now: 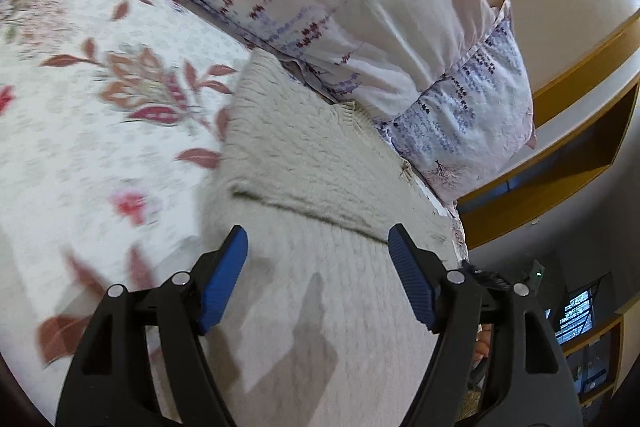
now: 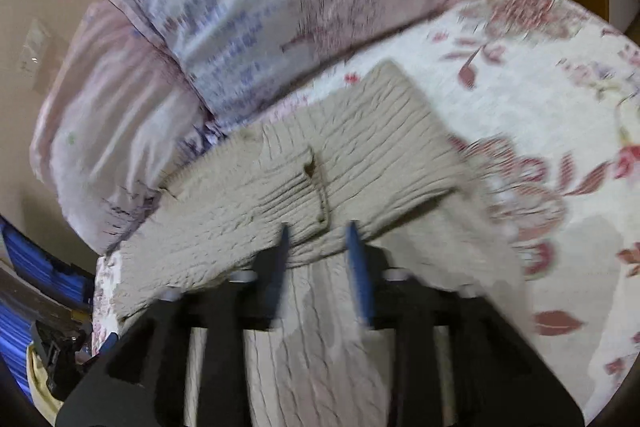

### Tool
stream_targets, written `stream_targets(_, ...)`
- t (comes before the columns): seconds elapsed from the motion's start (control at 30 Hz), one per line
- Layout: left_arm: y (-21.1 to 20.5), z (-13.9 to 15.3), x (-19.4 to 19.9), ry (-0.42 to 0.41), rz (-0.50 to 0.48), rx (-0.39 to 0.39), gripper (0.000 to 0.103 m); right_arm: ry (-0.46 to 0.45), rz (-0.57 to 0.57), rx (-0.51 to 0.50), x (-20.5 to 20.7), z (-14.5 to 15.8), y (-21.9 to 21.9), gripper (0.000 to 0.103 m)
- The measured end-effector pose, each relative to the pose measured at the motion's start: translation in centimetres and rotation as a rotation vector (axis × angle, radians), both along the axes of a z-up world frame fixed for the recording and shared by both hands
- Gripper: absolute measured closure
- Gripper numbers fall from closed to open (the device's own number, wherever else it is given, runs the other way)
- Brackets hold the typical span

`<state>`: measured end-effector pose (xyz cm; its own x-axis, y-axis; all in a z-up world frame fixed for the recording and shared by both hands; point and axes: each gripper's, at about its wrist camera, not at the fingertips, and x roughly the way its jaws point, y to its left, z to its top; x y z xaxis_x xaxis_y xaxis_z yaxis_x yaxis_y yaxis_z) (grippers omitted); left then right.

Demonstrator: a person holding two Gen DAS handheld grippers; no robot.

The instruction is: Fold small clothes

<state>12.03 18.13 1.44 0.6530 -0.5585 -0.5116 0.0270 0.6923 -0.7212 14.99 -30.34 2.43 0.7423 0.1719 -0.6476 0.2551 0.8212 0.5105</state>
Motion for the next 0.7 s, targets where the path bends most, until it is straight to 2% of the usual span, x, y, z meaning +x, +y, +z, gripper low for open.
stream_targets(0.03, 0.6, 0.0, -0.8, -0.001, 0.005, 0.005, 0.030, -0.020, 0.006, -0.001, -0.8, 0.4, -0.4, 0.053)
stream_targets(0.17, 1.9, -0.6, -3.5, 0.004, 0.011, -0.015, 0.030, -0.059, 0.036, -0.018, -4.6, 1.3, -2.6, 0.053)
stream_targets(0.37, 2.0, -1.9, -6.4, 0.027, -0.005, -0.046, 0.034, 0.011, 0.069, 0.039, -9.2, -0.9, -5.5, 0.053)
stream_targets(0.6, 0.5, -2.0, -9.2, 0.014, -0.060, -0.064, 0.036, 0.057, 0.126, 0.111, -12.0, -3.4, -5.2, 0.054)
stream_targets(0.7, -0.2, -2.2, -10.3, 0.008, -0.090, -0.073, 0.040, 0.069, 0.154, 0.129, -12.6, -4.0, -4.9, 0.060)
